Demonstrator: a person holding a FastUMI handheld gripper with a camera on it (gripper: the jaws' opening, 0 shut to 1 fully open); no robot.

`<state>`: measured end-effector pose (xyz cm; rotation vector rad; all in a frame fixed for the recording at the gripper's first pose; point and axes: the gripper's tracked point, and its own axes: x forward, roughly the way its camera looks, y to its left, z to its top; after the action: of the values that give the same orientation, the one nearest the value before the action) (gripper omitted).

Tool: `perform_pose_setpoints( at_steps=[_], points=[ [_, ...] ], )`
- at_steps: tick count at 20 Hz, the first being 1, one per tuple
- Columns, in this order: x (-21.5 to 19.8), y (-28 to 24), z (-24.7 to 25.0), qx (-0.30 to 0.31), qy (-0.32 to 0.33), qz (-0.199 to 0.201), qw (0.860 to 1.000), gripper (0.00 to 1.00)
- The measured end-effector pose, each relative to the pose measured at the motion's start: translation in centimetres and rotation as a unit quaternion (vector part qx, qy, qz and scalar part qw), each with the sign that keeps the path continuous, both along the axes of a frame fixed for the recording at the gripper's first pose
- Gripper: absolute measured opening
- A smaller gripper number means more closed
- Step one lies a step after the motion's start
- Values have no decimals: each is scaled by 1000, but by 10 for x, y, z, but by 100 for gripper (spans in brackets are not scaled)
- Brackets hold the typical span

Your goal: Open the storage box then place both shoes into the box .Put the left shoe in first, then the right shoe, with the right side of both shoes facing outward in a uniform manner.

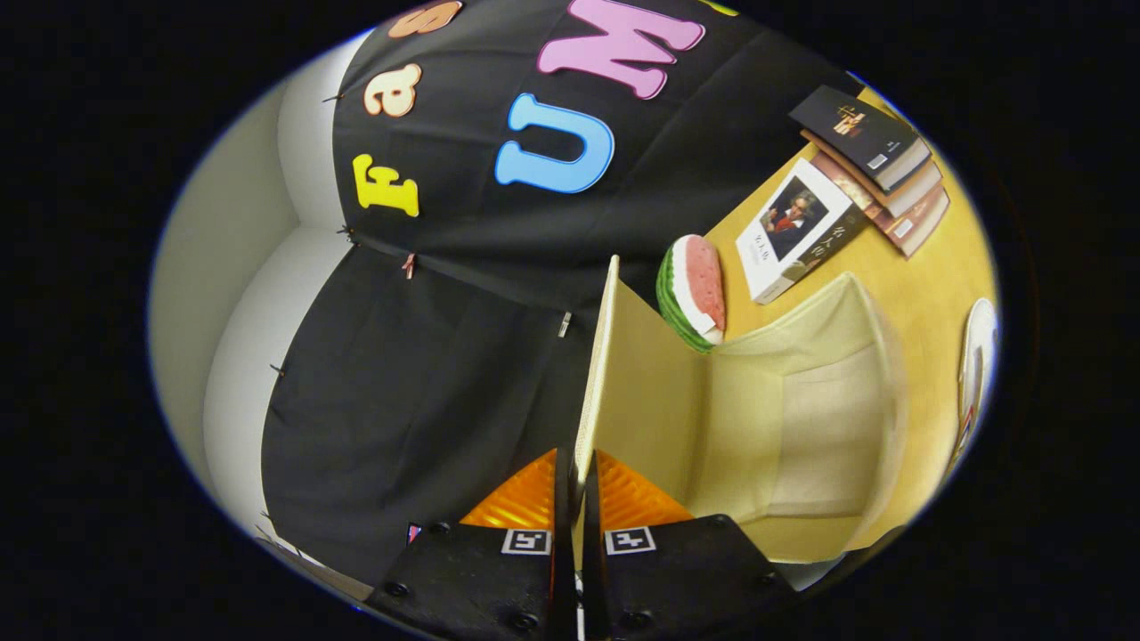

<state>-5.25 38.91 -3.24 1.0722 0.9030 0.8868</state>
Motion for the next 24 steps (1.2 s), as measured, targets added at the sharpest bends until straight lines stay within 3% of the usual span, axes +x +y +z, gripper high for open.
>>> perform_pose_setpoints(
  at_steps=[7, 9, 12, 14, 15, 17, 24],
  points=[
    [-12, 96, 9, -16, -28, 35, 999, 8],
    [-18, 121, 8, -9, -26, 49, 998, 15],
    [-24, 150, 5, -4, -22, 63, 998, 42],
    [-30, 163, 2, -6, -19, 75, 997, 77],
    [-32, 164, 1, -10, -20, 80, 997, 85],
    [-31, 155, 3, -18, -29, 71, 997, 97],
    [1, 27, 15, -69, -85, -56, 992, 97]
  ],
)
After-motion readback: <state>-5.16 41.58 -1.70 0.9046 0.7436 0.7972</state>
